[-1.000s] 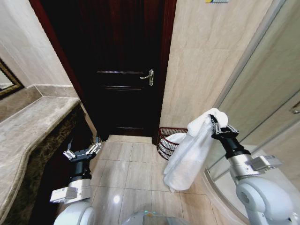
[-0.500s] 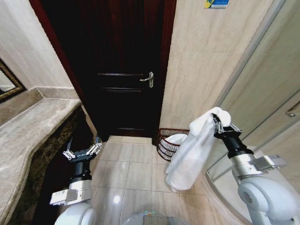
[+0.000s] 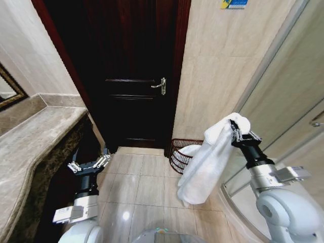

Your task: Discard the used towel into the hamper.

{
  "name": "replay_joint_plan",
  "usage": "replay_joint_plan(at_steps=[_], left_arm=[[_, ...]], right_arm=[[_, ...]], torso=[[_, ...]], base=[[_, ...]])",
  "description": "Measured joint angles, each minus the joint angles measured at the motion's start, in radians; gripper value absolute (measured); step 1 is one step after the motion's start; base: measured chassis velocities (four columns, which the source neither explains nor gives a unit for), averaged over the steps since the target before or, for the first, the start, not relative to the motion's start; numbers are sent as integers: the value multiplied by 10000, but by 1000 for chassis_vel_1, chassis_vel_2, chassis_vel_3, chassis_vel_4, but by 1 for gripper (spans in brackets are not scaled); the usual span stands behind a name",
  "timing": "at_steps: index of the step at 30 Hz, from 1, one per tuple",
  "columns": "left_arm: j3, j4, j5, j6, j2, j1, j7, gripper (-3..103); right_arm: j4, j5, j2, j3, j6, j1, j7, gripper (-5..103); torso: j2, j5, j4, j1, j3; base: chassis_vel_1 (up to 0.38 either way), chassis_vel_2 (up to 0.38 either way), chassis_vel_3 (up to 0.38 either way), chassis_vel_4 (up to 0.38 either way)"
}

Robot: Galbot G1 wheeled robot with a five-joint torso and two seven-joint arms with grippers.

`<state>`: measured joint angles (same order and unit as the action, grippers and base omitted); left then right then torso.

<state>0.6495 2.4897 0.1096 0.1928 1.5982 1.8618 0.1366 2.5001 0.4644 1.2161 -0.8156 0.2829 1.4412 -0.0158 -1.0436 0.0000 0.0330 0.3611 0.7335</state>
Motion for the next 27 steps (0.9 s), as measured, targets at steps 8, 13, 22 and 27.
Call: replay_joint_plan(at_steps=[8, 13, 22, 27], left_arm=[[5, 2, -2, 2, 7, -2, -40, 100], [3, 2, -1, 1, 9, -6, -77, 100], [36, 5, 50, -24, -58, -29, -97, 100], [34, 4, 54, -25, -60, -34, -100, 100]], right_arm=[[0, -4, -10, 45, 47, -77, 3, 3], [-79, -175, 12, 26, 47, -105, 141, 3], [-187, -206, 6, 71, 47, -235, 158, 3], [-192, -213, 1, 107, 48, -236, 152, 3]], torso=[[23, 0, 0, -8, -12], [33, 0, -1, -14, -19], [47, -1, 0, -22, -28], [52, 0, -1, -22, -29]], base=[[-71, 77, 83, -78], [-48, 61, 64, -58], [-65, 71, 77, -71], [-110, 101, 92, -106]])
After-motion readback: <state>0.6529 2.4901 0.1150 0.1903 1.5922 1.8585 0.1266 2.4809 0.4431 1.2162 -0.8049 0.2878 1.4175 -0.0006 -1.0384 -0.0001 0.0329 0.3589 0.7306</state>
